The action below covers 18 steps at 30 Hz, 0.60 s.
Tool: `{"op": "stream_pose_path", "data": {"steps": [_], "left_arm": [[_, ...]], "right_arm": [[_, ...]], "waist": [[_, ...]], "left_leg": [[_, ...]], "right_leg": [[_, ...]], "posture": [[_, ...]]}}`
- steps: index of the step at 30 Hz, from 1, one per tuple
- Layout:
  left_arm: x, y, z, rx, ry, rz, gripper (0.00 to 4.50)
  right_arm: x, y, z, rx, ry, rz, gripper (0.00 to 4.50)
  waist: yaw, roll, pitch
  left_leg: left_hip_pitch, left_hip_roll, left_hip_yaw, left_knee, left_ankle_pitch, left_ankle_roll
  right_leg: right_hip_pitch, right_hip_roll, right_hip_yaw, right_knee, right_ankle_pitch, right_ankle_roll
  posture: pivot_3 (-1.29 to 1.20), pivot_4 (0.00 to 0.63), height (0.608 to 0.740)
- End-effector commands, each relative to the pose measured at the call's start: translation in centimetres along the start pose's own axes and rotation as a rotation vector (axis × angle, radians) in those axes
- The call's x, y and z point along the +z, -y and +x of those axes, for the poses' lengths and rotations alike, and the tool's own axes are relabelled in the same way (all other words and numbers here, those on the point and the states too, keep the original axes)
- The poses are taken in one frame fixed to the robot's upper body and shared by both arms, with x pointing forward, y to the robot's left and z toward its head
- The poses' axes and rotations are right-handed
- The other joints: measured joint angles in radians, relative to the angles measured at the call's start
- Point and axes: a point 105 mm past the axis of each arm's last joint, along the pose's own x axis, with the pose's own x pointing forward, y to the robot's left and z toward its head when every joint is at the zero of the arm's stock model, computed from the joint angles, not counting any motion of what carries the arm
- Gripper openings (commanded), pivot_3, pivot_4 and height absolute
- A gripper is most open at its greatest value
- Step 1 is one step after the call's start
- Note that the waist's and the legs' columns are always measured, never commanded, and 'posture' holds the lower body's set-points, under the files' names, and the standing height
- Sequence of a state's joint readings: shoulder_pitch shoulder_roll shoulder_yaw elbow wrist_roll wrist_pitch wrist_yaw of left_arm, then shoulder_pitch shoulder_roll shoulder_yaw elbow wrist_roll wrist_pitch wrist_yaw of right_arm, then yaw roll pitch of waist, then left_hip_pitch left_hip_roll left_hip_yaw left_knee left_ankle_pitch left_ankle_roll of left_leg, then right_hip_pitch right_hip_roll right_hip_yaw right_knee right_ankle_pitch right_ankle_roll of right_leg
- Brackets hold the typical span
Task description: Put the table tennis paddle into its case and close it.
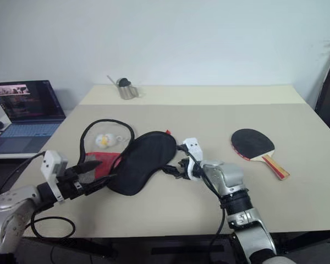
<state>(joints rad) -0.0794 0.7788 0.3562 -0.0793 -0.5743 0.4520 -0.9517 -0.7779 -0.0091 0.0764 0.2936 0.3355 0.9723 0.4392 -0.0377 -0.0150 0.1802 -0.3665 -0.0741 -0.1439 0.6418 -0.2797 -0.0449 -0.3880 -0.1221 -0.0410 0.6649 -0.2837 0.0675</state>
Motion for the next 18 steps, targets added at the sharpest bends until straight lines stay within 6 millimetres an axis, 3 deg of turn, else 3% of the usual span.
{"op": "stream_pose_path", "data": {"steps": [1,18], "left_arm": [[1.3,-0.2,-0.2,-0.007,0.025,0.04,4.49],[1.3,0.0,-0.2,0.008,0.032,0.04,4.49]], "right_arm": [[0.3,-0.7,1.3,-0.013,0.003,0.011,4.46],[2.1,-6.1,5.6,0.073,0.039,-0.034,4.46]], "waist": [[-0.006,0.0,0.0],[-0.029,-0.002,-0.001]], "left_leg": [[0.0,0.0,0.001,0.0,0.0,0.0],[0.003,0.015,0.012,0.002,-0.002,0.003]], "right_leg": [[0.0,0.0,0.001,0.0,0.0,0.0],[-0.008,0.01,0.008,0.012,0.004,-0.006]], "posture": [[0.0,0.15,0.74],[0.0,0.15,0.74]]}}
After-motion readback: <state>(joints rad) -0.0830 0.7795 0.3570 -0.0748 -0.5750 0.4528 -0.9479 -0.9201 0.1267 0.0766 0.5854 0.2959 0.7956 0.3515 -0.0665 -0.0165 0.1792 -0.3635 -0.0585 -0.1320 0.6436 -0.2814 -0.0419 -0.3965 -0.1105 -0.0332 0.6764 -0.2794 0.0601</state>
